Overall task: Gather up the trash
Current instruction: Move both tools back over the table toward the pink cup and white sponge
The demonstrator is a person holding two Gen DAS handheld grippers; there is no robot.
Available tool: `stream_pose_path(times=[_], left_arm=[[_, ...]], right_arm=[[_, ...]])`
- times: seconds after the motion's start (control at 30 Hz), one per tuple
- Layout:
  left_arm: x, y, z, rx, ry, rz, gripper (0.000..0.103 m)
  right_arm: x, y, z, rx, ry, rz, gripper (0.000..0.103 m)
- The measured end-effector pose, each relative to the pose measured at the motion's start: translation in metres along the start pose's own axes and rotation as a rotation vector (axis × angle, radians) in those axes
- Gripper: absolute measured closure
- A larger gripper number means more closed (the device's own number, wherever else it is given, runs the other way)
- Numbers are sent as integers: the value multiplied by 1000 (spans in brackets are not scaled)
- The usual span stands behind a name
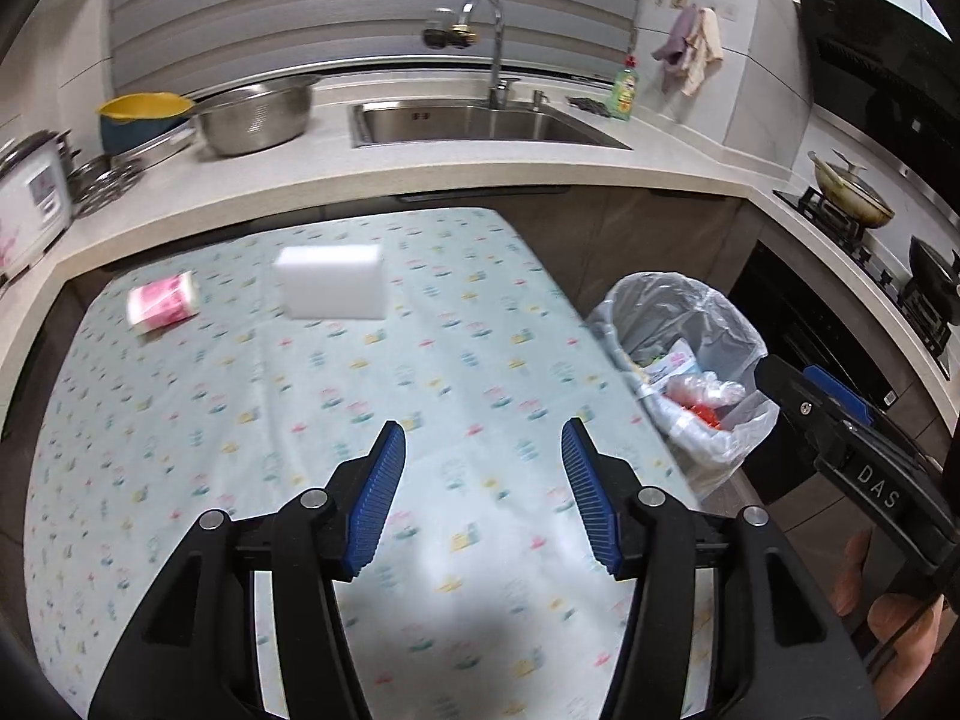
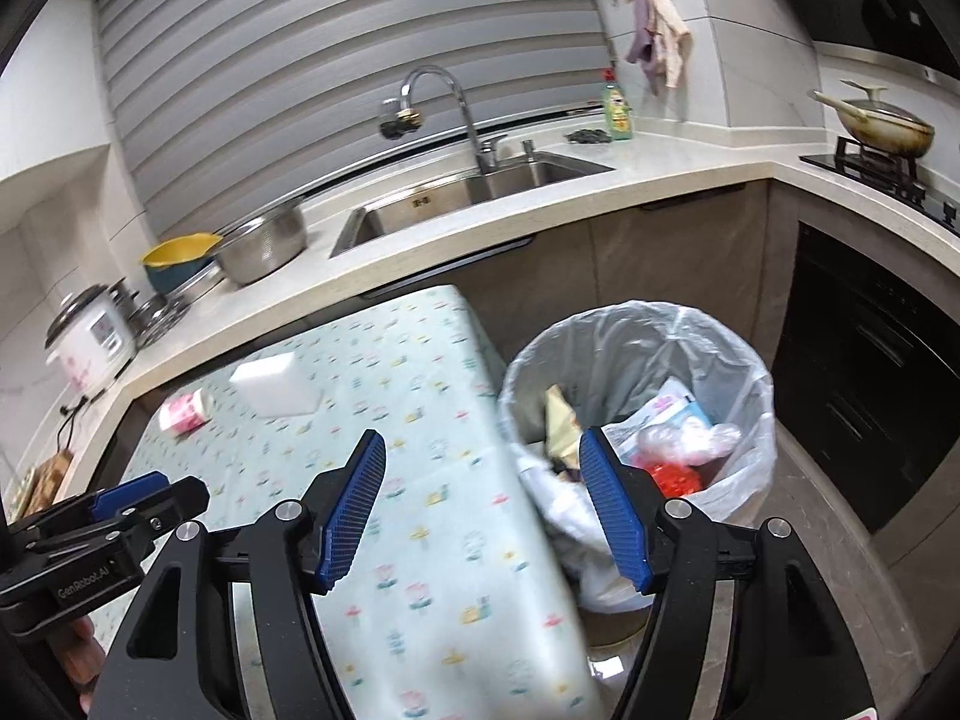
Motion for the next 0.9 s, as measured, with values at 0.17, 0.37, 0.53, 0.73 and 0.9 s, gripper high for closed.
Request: stream_pose_path(times=[0.17, 0.37, 0.53, 0.73, 0.9], left_arm=[[14, -24, -42, -36, -42, 12, 51], [24, -45, -78, -59, -96, 30, 51], [26, -50, -100, -74, -129, 39, 45], [22, -47, -139, -114, -182, 49, 36], [15, -44, -189, -185, -243, 64, 28]], right_arm=[[14, -9, -40, -31, -25, -9, 38], [20, -14, -86, -62, -85, -13, 38], [22, -8, -114, -84, -118, -24, 38], [25, 12, -148, -105, -166, -55, 37], [24, 40, -174, -127, -192, -90, 35]])
Point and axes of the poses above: each gripper's, at about its wrist camera, not at the fingertips, and y roughly the way its jaws point, z to its right, x to its underside, the point moved 10 cm from there along y, roughly the way its jaws point, and after that the axes turned 5 degrees about x, right-handed, at the moved point
